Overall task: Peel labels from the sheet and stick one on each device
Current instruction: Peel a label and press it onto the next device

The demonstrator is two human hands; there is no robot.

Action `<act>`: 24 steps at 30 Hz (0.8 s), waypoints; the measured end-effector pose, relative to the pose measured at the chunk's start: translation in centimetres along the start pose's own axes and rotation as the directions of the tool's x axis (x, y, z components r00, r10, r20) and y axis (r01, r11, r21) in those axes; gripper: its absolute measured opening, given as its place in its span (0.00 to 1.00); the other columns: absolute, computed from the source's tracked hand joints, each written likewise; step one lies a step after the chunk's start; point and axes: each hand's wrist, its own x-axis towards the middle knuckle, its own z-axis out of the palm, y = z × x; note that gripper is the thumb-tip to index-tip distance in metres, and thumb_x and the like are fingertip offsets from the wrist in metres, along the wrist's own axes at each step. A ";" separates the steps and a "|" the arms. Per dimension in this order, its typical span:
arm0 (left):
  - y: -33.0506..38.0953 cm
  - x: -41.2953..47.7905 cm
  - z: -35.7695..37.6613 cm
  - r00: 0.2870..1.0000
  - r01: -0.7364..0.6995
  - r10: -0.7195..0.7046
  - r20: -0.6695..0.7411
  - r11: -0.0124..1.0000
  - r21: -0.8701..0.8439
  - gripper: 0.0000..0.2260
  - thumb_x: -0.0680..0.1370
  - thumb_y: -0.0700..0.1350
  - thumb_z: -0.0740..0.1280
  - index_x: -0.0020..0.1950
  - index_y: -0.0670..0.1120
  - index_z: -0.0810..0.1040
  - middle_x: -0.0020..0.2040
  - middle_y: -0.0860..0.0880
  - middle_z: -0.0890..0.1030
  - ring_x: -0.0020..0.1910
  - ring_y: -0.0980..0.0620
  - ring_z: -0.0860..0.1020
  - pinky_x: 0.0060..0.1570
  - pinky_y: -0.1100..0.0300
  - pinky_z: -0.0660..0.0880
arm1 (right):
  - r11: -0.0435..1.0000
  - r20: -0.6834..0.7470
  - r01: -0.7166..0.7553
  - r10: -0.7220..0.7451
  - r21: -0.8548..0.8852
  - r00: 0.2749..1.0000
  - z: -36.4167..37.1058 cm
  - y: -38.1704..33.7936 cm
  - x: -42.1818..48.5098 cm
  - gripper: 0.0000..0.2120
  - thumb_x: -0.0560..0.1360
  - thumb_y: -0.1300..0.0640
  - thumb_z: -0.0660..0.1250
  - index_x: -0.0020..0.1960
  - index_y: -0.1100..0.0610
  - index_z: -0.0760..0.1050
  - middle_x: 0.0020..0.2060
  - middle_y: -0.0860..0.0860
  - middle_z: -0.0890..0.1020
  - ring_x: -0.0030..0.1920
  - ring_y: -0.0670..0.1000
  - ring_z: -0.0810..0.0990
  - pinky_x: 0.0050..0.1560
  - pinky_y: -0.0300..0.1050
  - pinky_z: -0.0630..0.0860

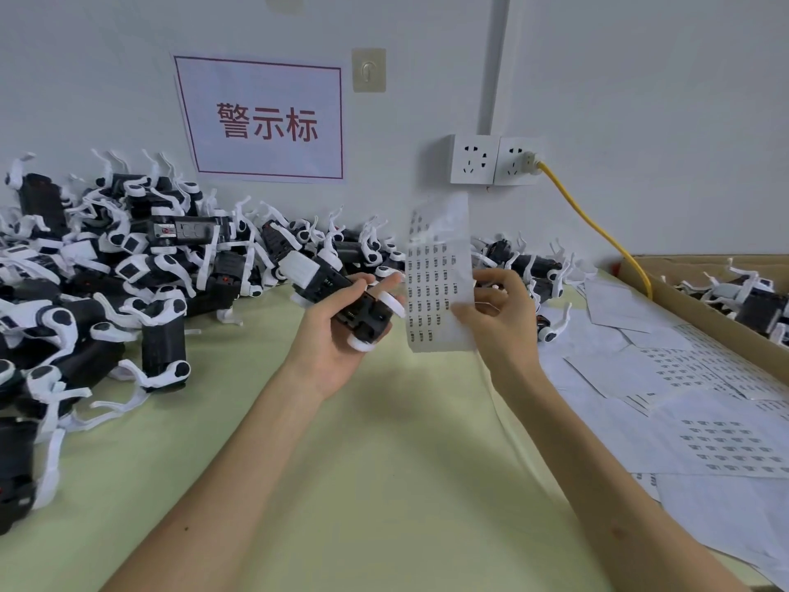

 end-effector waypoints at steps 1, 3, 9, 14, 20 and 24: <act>-0.1 -0.1 0.2 1.000 0.002 -0.002 0.011 0.999 0.038 0.03 0.75 0.45 0.69 0.48 0.48 0.79 0.67 0.41 0.81 0.60 0.44 0.80 0.51 0.55 0.70 | 1.000 0.017 0.012 -0.012 -0.008 1.000 0.1 0.0 -0.1 0.19 0.73 0.70 0.71 0.58 0.52 0.74 0.46 0.52 0.86 0.45 0.52 0.86 0.43 0.51 0.83; -0.4 -0.2 0.7 1.000 0.017 -0.017 0.003 0.992 0.124 0.01 0.74 0.43 0.70 0.44 0.49 0.81 0.68 0.41 0.80 0.62 0.47 0.79 0.47 0.58 0.73 | 0.999 0.052 0.045 -0.043 -0.030 0.998 0.1 -0.1 -0.2 0.20 0.74 0.71 0.70 0.59 0.50 0.73 0.46 0.52 0.86 0.44 0.53 0.85 0.42 0.50 0.83; -1.4 -0.3 1.2 0.995 0.049 -0.025 -0.094 0.962 0.267 0.05 0.70 0.43 0.73 0.46 0.49 0.84 0.55 0.50 0.82 0.48 0.51 0.79 0.42 0.54 0.62 | 0.991 0.091 0.126 -0.122 -0.044 0.988 0.0 0.0 -0.4 0.23 0.75 0.73 0.66 0.60 0.47 0.73 0.48 0.55 0.82 0.45 0.55 0.86 0.39 0.53 0.83; -1.0 -0.5 0.8 0.994 0.102 -0.110 0.004 0.934 0.342 0.12 0.69 0.46 0.75 0.52 0.51 0.88 0.55 0.48 0.84 0.52 0.49 0.82 0.45 0.58 0.78 | 0.979 0.175 0.179 -0.161 -0.098 0.971 -0.1 0.0 -0.4 0.21 0.76 0.71 0.65 0.57 0.47 0.76 0.49 0.51 0.79 0.47 0.56 0.86 0.43 0.54 0.83; -1.4 -0.6 0.9 0.992 0.087 -0.121 0.032 0.854 0.513 0.18 0.70 0.46 0.74 0.60 0.53 0.86 0.61 0.46 0.85 0.59 0.48 0.83 0.51 0.56 0.80 | 0.917 0.303 0.253 -0.158 -0.308 0.940 0.3 0.5 -0.6 0.14 0.78 0.67 0.67 0.57 0.50 0.79 0.49 0.46 0.82 0.47 0.49 0.82 0.43 0.43 0.80; -1.7 -0.4 0.8 0.999 0.032 -0.023 -0.023 0.862 0.505 0.16 0.70 0.45 0.74 0.58 0.51 0.87 0.56 0.45 0.86 0.55 0.47 0.85 0.55 0.51 0.80 | 0.931 0.275 0.227 -0.147 -0.287 0.950 0.4 0.5 -0.6 0.10 0.79 0.60 0.69 0.52 0.45 0.80 0.47 0.42 0.84 0.43 0.45 0.81 0.45 0.40 0.77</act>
